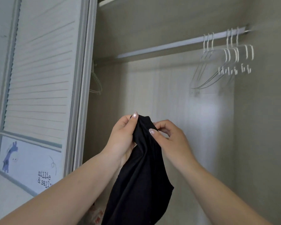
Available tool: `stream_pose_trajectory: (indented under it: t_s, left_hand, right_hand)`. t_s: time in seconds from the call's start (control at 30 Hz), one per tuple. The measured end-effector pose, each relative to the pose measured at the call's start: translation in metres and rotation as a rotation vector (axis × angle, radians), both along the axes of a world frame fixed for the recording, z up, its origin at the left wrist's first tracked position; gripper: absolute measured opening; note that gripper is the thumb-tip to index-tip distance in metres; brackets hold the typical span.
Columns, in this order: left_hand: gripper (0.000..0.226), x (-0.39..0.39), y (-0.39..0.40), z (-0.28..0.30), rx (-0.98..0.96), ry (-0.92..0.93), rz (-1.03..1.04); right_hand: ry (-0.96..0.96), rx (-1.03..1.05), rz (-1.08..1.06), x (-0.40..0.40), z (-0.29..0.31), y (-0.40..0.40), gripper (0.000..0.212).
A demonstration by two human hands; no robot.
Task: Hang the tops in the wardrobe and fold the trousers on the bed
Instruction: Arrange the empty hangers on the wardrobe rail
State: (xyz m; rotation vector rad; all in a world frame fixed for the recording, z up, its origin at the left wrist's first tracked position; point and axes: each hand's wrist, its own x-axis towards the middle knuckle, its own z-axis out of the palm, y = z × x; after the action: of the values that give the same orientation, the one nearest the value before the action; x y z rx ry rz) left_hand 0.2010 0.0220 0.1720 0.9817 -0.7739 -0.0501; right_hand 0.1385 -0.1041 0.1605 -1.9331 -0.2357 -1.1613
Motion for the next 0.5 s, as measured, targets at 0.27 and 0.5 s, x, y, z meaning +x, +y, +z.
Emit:
stream_pose_trajectory:
  t_s: [0.27,0.5]
  left_hand:
    - [0.031,0.061,-0.057,0.047,-0.075,-0.006,0.001]
    - [0.030,0.107,-0.109,0.093,-0.114,-0.049,-0.015]
  right_hand:
    - [-0.096,-0.141,-0.141,0.048,0.058,-0.046,0.008]
    - [-0.161,-0.317,-0.476,0.064,0.145,-0.081,0.024]
